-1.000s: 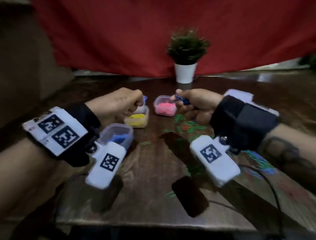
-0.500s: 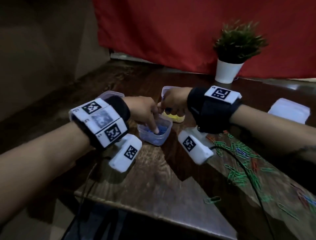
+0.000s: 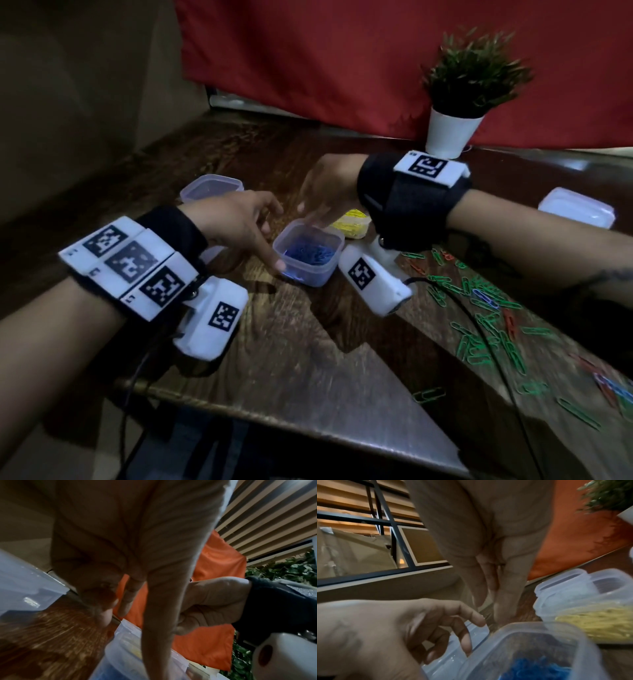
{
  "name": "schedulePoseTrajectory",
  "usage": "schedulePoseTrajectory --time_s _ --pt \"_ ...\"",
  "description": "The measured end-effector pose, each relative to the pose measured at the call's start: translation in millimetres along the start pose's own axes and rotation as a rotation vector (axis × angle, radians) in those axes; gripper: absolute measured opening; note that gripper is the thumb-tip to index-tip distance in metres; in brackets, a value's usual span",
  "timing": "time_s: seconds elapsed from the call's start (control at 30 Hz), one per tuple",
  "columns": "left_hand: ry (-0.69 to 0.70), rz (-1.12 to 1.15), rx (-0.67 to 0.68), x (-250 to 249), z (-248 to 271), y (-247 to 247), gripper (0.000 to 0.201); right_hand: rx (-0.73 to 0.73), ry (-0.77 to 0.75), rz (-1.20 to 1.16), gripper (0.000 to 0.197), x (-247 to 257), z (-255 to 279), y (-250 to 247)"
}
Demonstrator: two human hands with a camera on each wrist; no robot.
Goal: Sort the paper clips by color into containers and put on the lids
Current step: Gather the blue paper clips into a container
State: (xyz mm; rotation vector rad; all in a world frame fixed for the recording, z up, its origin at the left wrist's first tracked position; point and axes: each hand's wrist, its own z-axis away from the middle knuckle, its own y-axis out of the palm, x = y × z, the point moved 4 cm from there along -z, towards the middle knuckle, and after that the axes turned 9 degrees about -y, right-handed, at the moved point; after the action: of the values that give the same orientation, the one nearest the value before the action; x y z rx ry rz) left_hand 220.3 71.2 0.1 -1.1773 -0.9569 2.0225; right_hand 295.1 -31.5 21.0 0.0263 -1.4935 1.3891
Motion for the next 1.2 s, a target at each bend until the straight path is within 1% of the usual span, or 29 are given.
schedulePoseTrajectory --time_s 0.1,0.17,0.2,0.27,0.3,0.37,0.4,0.43,0.5,0.53,0.57,0.6,0.63,0.67,0.7,0.77,0.8,0.83,0.87,0.93,1.0,1.07,1.13,1.2 --pt "0.022 -0.084 -0.045 -9.4 -0.1 2.0 0.084 -0.126 -0.019 -0.155 0.024 -10.3 9.9 -14.8" --pt "0.032 -0.172 -0.062 -13.5 -1.5 4.6 0.09 -0.231 -0.027 -0.24 0.027 -19.2 23.3 -32.9" --pt "0.041 -0.224 -0.073 -14.4 -2.1 6.2 0.095 -0.289 -0.035 -0.239 0.028 -26.0 33.5 -45.8" --pt "0.075 -0.312 -0.081 -18.3 -3.7 9.4 0.107 -0.385 -0.016 -0.138 0.027 -47.0 61.4 -78.9" --pt "0.091 -0.349 -0.061 -20.1 -5.1 13.1 0.111 -0.424 0.016 -0.057 0.027 -63.1 78.3 -98.0" --pt "0.122 -0.392 0.017 -23.4 -7.7 20.3 0.112 -0.476 0.135 0.112 0.019 -102.8 115.4 -133.2" --pt "0.125 -0.394 0.042 -25.0 -9.5 22.1 0.108 -0.479 0.209 0.18 0.014 -124.7 134.1 -147.7" --pt "0.105 -0.406 0.053 -25.8 -10.8 22.8 0.104 -0.456 0.28 0.225 0.013 -146.3 151.9 -157.4" --pt "0.078 -0.439 0.043 -25.2 -14.4 19.6 0.102 -0.369 0.421 0.209 0.018 -191.0 178.7 -165.9" --pt "0.067 -0.478 0.023 -23.6 -19.0 16.7 0.108 -0.326 0.495 0.197 0.02 -211.4 190.3 -167.1" --pt "0.07 -0.521 -0.008 -20.6 -26.5 13.5 0.12 -0.287 0.562 0.201 0.02 -229.1 200.5 -167.2" --pt "0.085 -0.557 -0.06 -8.2 -50.0 10.4 0.134 -0.247 0.619 0.214 0.02 -244.7 210.0 -166.4" --pt "0.109 -0.614 -0.106 -1.6 -66.1 10.5 0.143 -0.221 0.654 0.222 0.02 -256.7 218.6 -165.1" --pt "0.157 -0.635 -0.152 -4.0 -75.3 12.6 0.141 -0.201 0.672 0.251 0.018 -265.2 226.1 -163.7" --pt "0.219 -0.619 -0.174 -17.2 -73.5 16.9 0.134 -0.192 0.662 0.314 0.016 -271.0 231.4 -162.3" --pt "0.341 -0.612 -0.201 -71.7 -38.7 33.4 0.118 -0.149 0.567 0.46 0.02 -275.5 235.7 -157.4" --pt "0.41 -0.627 -0.205 -102.9 -18.8 45.0 0.102 -0.114 0.505 0.489 0.021 -276.1 234.4 -153.3" --pt "0.452 -0.643 -0.156 -129.0 -5.4 58.1 0.082 -0.099 0.439 0.487 0.022 -275.6 231.8 -149.4" --pt "0.453 -0.65 -0.083 -148.0 -1.8 72.6 0.064 -0.102 0.386 0.476 0.023 -275.5 227.4 -146.7" --pt "0.454 -0.672 0.056 -176.3 -5.6 98.3 0.04 -0.125 0.313 0.478 0.026 -272.2 215.4 -142.9" --pt "0.464 -0.651 0.138 -195.4 -14.0 118.4 0.028 -0.107 0.261 0.485 0.034 -272.6 199.9 -139.0" --pt "0.478 -0.622 0.172 -207.6 -20.4 131.7 0.023 -0.057 0.202 0.544 0.042 -275.1 185.5 -135.4" --pt "0.484 -0.594 0.184 -216.7 -23.0 139.3 0.019 -0.05 0.154 0.58 0.042 -277.1 177.3 -135.7" --pt "0.486 -0.544 0.193 -224.1 -25.4 143.5 0.017 -0.075 0.126 0.563 0.035 -279.0 173.7 -137.5"
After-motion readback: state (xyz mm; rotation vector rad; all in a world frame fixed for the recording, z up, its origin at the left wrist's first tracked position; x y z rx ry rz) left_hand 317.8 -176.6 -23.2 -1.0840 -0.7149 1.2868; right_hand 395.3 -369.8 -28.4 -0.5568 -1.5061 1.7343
